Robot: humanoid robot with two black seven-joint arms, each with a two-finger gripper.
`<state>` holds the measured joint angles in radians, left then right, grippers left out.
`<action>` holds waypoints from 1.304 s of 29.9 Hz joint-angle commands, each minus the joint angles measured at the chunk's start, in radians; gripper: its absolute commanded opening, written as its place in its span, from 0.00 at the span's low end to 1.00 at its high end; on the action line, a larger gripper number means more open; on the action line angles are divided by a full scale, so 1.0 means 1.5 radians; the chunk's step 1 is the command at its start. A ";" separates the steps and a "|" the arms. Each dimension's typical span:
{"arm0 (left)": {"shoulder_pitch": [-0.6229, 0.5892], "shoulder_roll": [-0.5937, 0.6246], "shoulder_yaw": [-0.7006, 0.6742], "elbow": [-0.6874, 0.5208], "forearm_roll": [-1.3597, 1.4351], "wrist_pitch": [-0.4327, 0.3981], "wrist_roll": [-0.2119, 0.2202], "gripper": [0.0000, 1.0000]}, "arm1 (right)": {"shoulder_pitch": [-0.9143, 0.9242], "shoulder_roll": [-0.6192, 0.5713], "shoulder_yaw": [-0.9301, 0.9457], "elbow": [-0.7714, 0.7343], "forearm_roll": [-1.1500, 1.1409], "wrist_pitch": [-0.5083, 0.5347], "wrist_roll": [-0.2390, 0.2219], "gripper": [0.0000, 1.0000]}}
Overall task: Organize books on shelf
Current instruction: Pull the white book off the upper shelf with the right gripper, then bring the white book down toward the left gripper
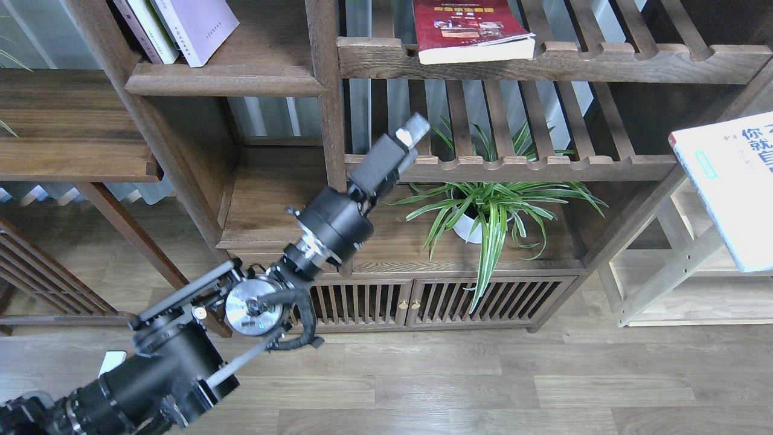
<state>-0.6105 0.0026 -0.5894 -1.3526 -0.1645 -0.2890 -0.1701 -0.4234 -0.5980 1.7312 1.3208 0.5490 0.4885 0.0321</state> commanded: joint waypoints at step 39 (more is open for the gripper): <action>0.001 -0.002 0.039 0.137 0.006 -0.008 -0.010 0.99 | 0.150 0.168 -0.203 0.000 -0.127 0.000 -0.003 0.03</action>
<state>-0.6090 0.0000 -0.5297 -1.1476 -0.1559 -0.3006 -0.1854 -0.1978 -0.3805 1.4276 1.3208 0.3902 0.4892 0.0281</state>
